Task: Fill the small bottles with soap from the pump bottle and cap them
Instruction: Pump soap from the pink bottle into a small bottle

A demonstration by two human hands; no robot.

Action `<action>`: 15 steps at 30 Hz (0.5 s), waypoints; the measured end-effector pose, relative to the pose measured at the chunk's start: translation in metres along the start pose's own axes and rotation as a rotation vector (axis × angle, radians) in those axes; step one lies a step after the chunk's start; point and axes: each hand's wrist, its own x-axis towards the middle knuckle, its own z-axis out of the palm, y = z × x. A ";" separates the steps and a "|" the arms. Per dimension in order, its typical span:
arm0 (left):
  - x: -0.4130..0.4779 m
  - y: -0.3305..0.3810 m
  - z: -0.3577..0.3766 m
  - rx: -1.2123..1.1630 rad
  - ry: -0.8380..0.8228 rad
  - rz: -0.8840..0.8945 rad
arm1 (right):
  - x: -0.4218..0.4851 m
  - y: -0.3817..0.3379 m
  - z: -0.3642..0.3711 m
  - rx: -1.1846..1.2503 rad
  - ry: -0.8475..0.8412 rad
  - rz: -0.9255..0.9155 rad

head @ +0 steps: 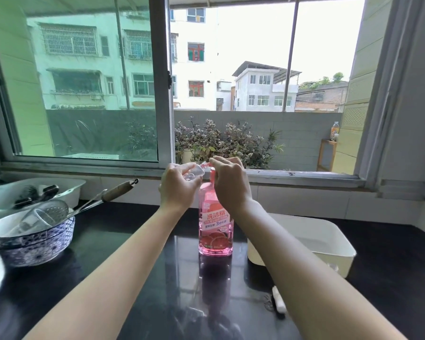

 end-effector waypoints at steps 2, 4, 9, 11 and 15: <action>0.003 0.005 -0.003 -0.009 0.009 -0.002 | 0.006 0.002 -0.009 -0.013 -0.034 -0.026; 0.006 0.010 -0.005 -0.025 0.007 -0.004 | 0.015 0.003 -0.017 -0.022 -0.076 -0.019; 0.006 0.010 -0.003 -0.042 0.016 -0.009 | 0.011 -0.008 -0.021 -0.050 -0.059 0.011; 0.003 0.006 -0.001 -0.031 0.022 -0.001 | 0.001 -0.009 -0.015 -0.054 -0.001 0.028; 0.004 0.000 0.002 -0.006 0.001 -0.017 | -0.005 -0.013 -0.007 -0.090 -0.031 0.058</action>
